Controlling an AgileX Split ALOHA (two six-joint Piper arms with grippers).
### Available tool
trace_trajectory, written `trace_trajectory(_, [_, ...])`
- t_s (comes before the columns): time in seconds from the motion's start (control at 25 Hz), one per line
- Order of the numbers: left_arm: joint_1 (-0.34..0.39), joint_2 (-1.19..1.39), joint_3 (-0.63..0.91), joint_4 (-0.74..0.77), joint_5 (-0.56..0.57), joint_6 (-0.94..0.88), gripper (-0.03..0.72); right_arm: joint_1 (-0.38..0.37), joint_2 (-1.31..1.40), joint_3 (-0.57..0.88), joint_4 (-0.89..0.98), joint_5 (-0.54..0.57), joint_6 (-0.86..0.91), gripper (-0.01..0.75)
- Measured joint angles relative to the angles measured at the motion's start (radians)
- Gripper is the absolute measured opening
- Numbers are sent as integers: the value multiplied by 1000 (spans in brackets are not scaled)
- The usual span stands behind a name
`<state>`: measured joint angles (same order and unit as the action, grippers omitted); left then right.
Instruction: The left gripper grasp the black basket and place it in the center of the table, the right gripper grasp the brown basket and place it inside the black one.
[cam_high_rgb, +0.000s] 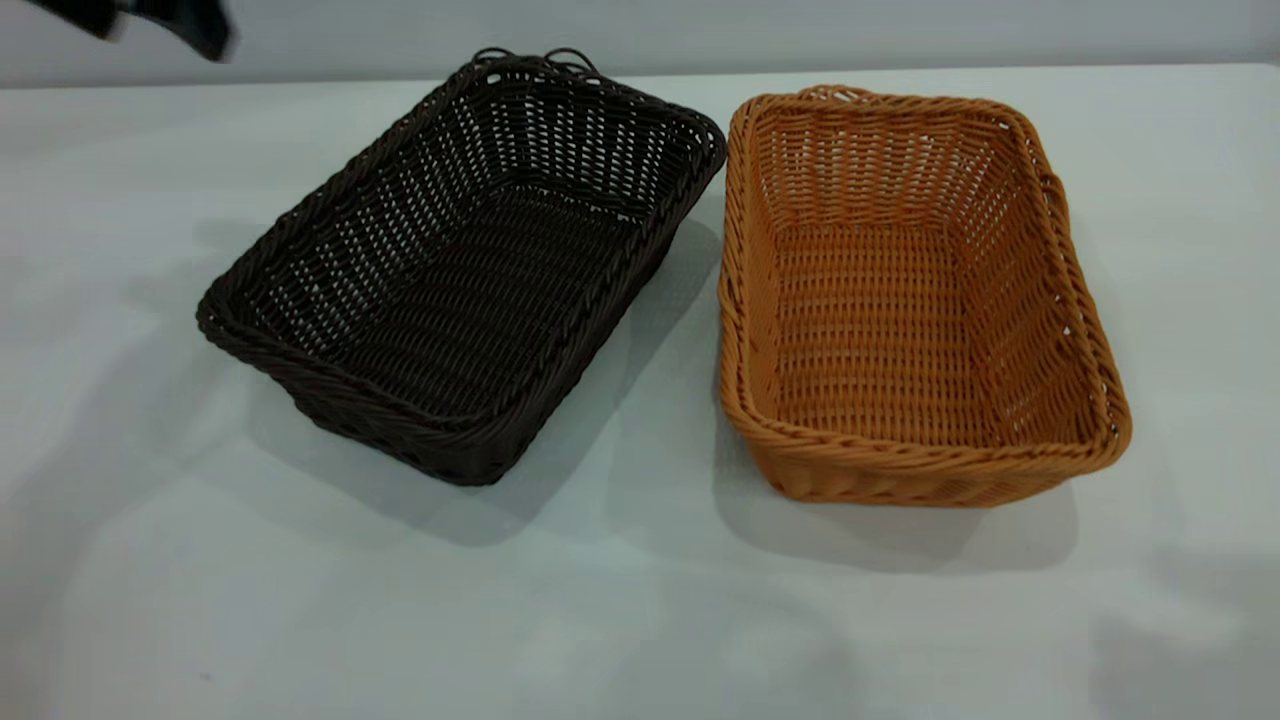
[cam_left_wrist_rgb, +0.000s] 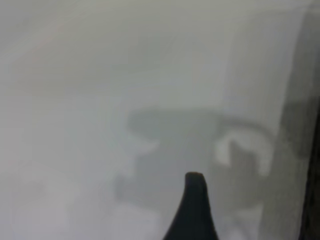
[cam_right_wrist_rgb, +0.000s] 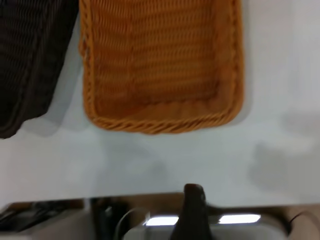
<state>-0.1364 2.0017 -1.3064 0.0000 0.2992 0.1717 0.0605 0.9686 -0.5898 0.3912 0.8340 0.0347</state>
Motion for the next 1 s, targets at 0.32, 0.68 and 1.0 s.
trace_trajectory(0.32, [-116, 148, -118, 0, 8, 14, 573, 0, 222, 0, 264, -14, -154, 542])
trace_trajectory(0.68, [-121, 248, -121, 0, -2, 19, 573, 0, 461, -1, 512, -26, -275, 542])
trace_trajectory(1.0, [-121, 308, -129, 0, -52, 19, 465, 0, 684, -6, 737, -82, -394, 542])
